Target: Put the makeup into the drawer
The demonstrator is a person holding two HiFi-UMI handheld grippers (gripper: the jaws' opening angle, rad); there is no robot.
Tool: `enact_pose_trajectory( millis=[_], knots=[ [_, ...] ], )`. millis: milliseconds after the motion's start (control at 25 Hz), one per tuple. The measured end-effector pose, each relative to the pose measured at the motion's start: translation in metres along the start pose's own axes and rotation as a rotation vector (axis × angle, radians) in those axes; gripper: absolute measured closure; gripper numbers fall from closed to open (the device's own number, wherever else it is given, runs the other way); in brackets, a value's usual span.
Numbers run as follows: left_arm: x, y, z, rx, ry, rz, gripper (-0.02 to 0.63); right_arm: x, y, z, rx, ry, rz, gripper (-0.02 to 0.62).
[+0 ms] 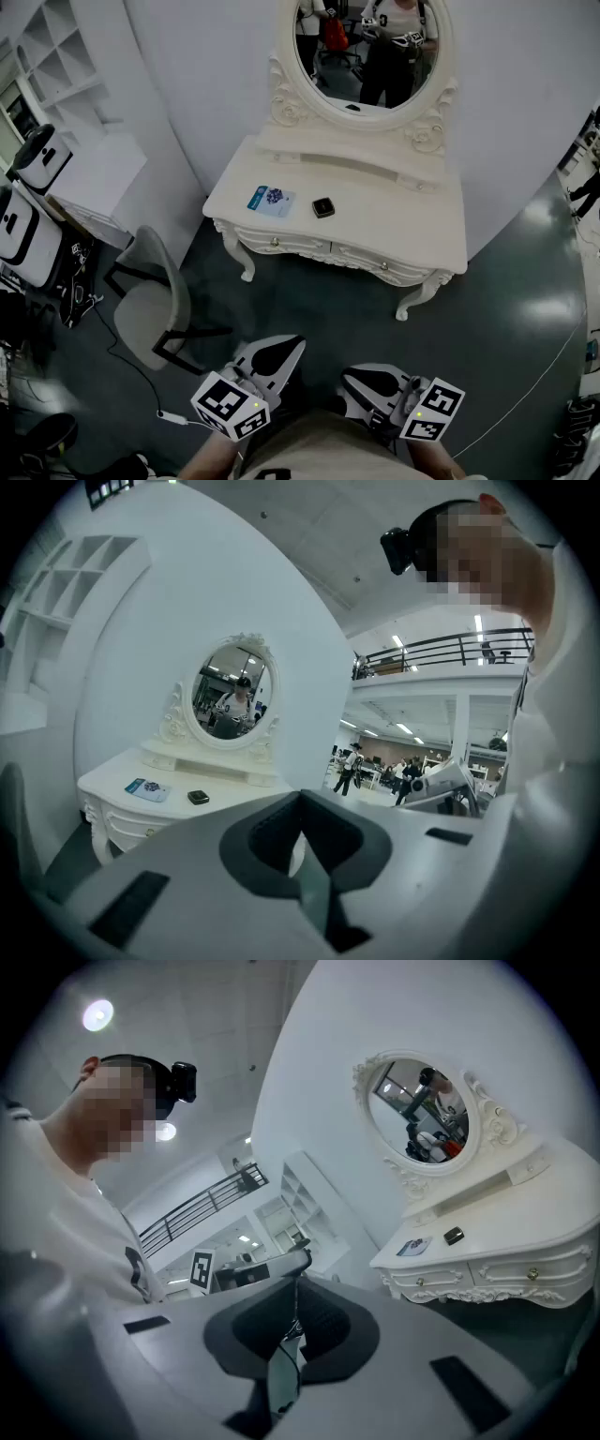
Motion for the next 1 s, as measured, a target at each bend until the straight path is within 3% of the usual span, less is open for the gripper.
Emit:
enact_pose_trajectory(
  millis=[160, 360, 640, 760, 840, 1000],
  knots=[
    [-0.061, 0.016, 0.015, 0.000, 0.009, -0.076, 0.554, -0.003, 0.007, -0.064, -0.031, -0.026, 0.016, 0.563],
    [-0.124, 0.018, 0.032, -0.005, 0.006, -0.086, 0.552, 0.001, 0.025, -0.122, -0.037, -0.050, 0.015, 0.563],
    [-0.188, 0.012, 0.047, -0.078, 0.034, -0.167, 0.552, 0.009, 0.036, -0.178, -0.069, -0.055, 0.009, 0.561],
    [-0.211, 0.006, 0.047, -0.132, 0.017, -0.160, 0.544, 0.010, 0.039, -0.194, -0.106, -0.061, 0.028, 0.561],
    [-0.224, -0.001, 0.038, -0.189, -0.013, -0.145, 0.362, 0.015, 0.041, -0.199, -0.121, -0.071, 0.028, 0.561],
    [-0.253, -0.017, 0.004, -0.287, -0.005, -0.164, 0.331, 0.031, 0.049, -0.201, -0.121, -0.080, -0.005, 0.561]
  ],
)
Point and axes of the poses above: the fingertips, and each gripper's own axes: z backward along the fingers, x to its right, y out of its top, the point moved 9 cm from there along z, backward along the fingers, and after that the axes turned 10 degrees about -z, right-handed, at the moved point
